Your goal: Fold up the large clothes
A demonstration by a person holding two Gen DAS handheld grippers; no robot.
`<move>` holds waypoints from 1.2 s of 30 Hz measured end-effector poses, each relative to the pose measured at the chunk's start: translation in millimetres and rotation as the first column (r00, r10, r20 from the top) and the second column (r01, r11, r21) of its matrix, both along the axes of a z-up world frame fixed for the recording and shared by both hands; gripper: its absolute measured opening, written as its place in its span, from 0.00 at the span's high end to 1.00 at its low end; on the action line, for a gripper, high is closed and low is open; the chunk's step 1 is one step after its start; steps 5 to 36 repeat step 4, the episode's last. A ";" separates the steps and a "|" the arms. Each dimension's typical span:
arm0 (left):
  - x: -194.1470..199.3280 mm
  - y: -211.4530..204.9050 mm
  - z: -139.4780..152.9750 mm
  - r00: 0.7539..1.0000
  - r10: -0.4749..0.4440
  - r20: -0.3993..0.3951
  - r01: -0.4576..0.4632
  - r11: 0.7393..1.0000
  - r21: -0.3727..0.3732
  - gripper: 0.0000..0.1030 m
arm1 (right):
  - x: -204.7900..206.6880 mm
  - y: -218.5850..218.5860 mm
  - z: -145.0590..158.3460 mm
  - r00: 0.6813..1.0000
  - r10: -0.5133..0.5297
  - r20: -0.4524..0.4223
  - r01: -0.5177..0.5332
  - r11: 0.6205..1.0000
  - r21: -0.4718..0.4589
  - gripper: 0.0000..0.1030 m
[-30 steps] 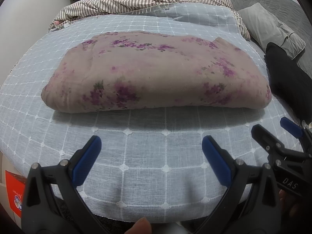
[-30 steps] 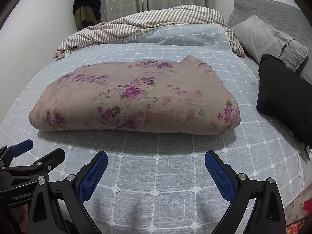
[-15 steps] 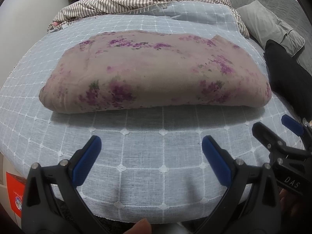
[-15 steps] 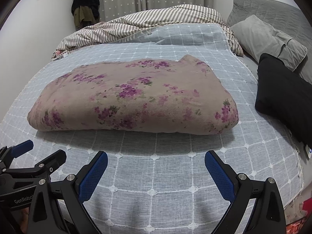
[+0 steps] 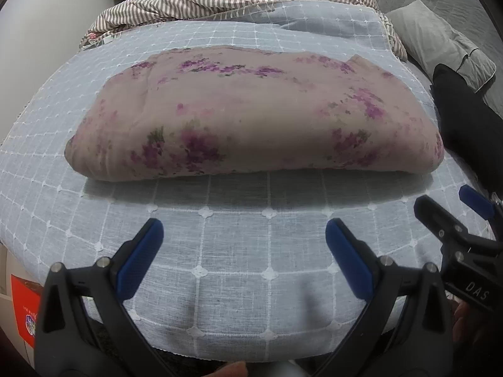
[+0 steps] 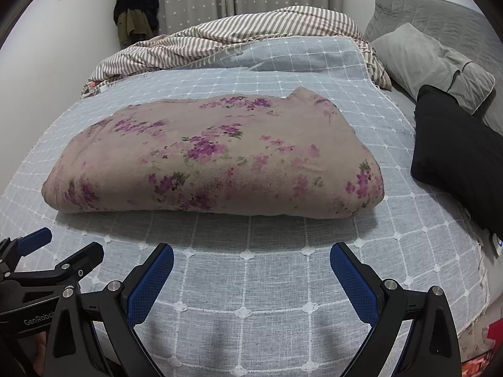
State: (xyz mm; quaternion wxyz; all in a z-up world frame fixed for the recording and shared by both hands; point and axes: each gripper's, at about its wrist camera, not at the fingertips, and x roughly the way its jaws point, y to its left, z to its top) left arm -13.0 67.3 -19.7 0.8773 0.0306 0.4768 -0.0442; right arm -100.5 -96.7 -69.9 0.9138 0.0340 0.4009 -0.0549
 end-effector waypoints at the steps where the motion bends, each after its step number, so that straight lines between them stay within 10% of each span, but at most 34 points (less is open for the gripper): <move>1: 0.3 0.0 -0.5 1.000 0.000 0.000 0.000 1.000 0.001 0.01 | 0.6 0.4 -0.4 1.000 0.001 -0.001 -0.001 1.000 0.001 0.02; 36: 2.5 1.9 -3.0 1.000 0.012 0.002 -0.012 1.000 -0.007 0.01 | 3.3 1.1 -2.1 1.000 -0.001 -0.003 0.001 1.000 0.003 0.02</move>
